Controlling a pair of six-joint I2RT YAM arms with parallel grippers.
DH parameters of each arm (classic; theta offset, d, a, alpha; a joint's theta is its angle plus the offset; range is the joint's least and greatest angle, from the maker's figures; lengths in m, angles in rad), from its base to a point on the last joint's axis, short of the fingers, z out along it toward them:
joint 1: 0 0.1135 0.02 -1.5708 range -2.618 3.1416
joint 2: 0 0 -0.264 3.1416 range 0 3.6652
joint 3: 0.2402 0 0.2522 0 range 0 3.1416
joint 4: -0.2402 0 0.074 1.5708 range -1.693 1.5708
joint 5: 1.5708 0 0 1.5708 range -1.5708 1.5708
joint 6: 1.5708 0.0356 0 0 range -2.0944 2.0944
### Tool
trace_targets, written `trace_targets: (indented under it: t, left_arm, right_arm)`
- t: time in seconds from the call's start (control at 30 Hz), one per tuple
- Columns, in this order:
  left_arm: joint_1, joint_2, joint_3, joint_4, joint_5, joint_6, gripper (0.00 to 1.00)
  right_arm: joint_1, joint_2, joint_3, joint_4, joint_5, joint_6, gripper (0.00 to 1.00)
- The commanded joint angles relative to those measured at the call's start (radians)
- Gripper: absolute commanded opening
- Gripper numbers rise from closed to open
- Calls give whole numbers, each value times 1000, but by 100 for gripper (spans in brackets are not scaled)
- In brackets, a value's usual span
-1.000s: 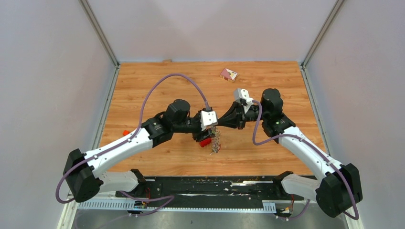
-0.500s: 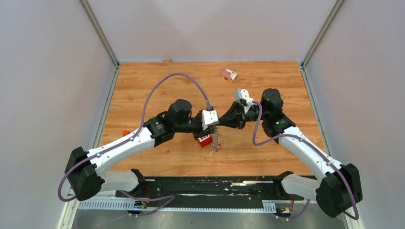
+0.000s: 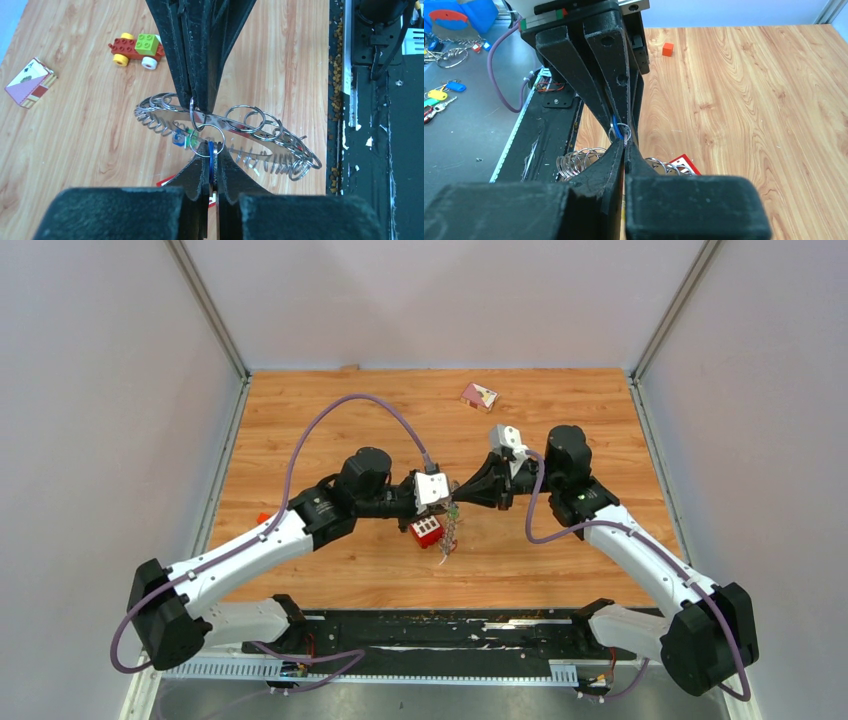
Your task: Put the keys on the keyring
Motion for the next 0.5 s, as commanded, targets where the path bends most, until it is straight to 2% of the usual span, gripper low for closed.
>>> trace_targets:
  t: [0.0, 0.47]
  left_arm:
    - [1, -29, 60, -48, 25, 58, 0]
    - [2, 46, 174, -141, -67, 53, 0]
  right_arm:
    - [-5, -2, 32, 16, 15, -24, 0]
    - [-3, 9, 33, -22, 13, -66, 0]
